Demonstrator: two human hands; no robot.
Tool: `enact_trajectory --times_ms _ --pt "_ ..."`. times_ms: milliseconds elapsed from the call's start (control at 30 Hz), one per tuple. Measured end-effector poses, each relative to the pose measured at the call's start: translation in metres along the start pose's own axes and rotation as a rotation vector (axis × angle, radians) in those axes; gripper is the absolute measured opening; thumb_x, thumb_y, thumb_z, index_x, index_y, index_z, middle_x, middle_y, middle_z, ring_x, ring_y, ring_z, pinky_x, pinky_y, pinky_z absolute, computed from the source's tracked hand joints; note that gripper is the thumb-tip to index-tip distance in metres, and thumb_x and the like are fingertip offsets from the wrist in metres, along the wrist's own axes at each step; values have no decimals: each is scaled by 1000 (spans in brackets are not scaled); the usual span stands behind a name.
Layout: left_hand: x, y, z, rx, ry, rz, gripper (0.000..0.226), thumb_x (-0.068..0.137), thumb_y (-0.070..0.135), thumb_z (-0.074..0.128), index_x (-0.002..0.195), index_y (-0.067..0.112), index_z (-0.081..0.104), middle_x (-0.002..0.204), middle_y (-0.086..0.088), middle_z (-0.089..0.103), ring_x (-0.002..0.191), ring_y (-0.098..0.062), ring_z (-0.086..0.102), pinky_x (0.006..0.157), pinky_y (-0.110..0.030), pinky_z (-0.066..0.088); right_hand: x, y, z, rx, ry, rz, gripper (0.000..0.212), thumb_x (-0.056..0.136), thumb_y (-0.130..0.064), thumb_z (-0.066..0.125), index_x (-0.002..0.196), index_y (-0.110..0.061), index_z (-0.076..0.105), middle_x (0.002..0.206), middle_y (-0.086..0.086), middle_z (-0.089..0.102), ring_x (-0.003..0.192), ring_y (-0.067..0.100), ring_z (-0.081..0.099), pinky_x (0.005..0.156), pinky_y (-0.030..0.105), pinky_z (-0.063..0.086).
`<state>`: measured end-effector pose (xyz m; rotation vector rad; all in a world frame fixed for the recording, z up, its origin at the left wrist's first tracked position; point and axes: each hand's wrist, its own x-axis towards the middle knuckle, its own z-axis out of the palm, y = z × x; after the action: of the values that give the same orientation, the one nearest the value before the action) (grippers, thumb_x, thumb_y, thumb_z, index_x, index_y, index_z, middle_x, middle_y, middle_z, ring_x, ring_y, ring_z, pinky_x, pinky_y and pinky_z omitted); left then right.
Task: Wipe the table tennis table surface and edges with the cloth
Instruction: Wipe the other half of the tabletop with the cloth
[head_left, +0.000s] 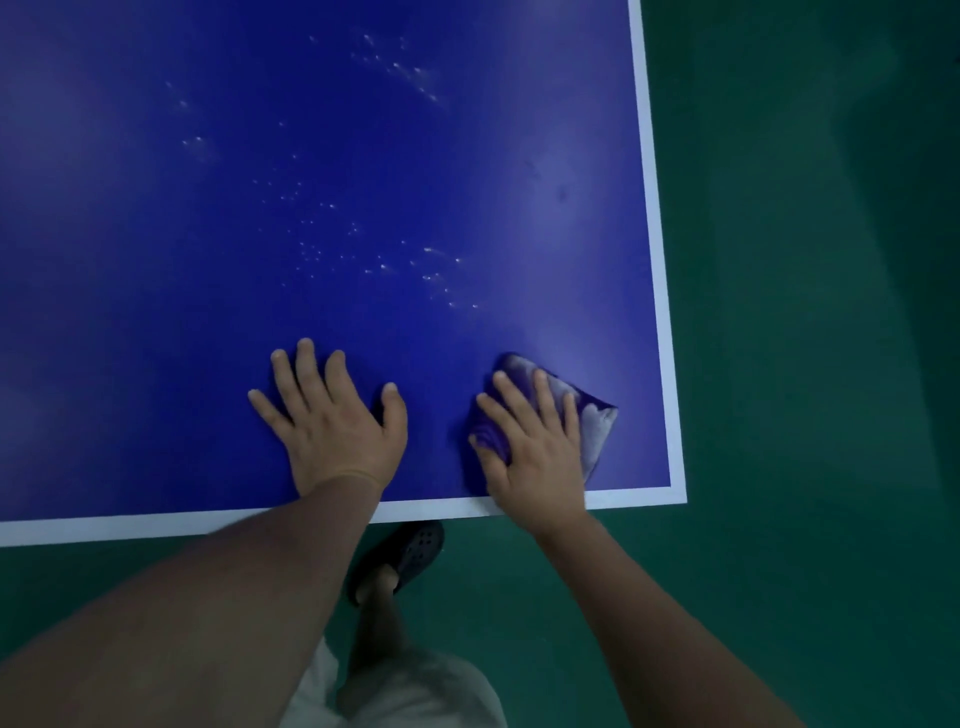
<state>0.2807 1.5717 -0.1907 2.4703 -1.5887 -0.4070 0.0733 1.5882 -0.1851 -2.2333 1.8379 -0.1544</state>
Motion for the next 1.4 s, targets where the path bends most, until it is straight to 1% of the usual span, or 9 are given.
enact_trajectory --times_ms 200,267,367,467,700,967,1200,1300,1400 --pt "1 -1 -1 -2 -11 80 67 90 54 39 142 11 43 160 -14 28 152 -36 12 121 -62 3 62 -12 -6 45 32 340 59 95 -59 27 143 -35 52 161 -14 30 154 24 8 124 53 1" --pt "0 0 -3 12 -40 194 64 91 52 39 143 14 46 161 -12 29 152 -34 13 121 -59 1 60 -27 -1 48 28 282 57 95 -58 32 141 -33 54 160 -13 33 154 25 12 123 55 4" --pt "-5 -3 -2 129 -149 619 64 93 53 33 142 17 54 161 -8 33 152 -30 18 123 -59 6 27 -25 1 10 33 120 51 95 -53 43 139 -32 58 157 -12 40 152 26 22 121 59 15" --pt "-5 -5 -3 201 -190 686 65 94 55 31 145 20 52 161 -7 35 151 -30 21 121 -62 13 -2 14 -8 -27 13 53 51 94 -51 47 139 -31 58 157 -9 41 152 27 24 119 62 18" --pt "-3 -4 1 223 -165 690 64 97 57 31 144 21 53 158 -6 39 150 -32 25 119 -63 16 51 52 -27 68 75 612 58 92 -57 32 141 -35 55 161 -15 32 154 22 9 123 53 2" --pt "-8 -1 3 224 -120 665 67 102 55 15 143 20 55 157 -7 42 148 -33 30 118 -63 18 -23 78 -29 -15 -123 -212 57 87 -45 51 143 -34 54 160 -14 34 154 27 17 119 61 14" --pt "-14 13 -3 358 -128 605 63 97 44 24 138 14 61 153 -10 47 144 -35 37 116 -63 26 0 118 -40 -35 -134 -270 58 87 -50 51 142 -33 55 159 -11 34 152 30 21 118 63 16" --pt "-31 40 -1 348 -160 359 64 97 44 22 141 12 57 157 -8 41 149 -31 28 119 -59 21 -18 146 -38 -66 -170 -537 63 84 -53 52 145 -35 50 162 -11 31 153 32 19 118 63 12" --pt "-56 95 19 107 -27 -87 52 99 38 42 140 7 51 157 -13 39 150 -33 24 120 -60 16 1 179 -53 -135 -224 -733 61 86 -55 50 145 -37 49 161 -12 33 152 30 19 119 61 10"
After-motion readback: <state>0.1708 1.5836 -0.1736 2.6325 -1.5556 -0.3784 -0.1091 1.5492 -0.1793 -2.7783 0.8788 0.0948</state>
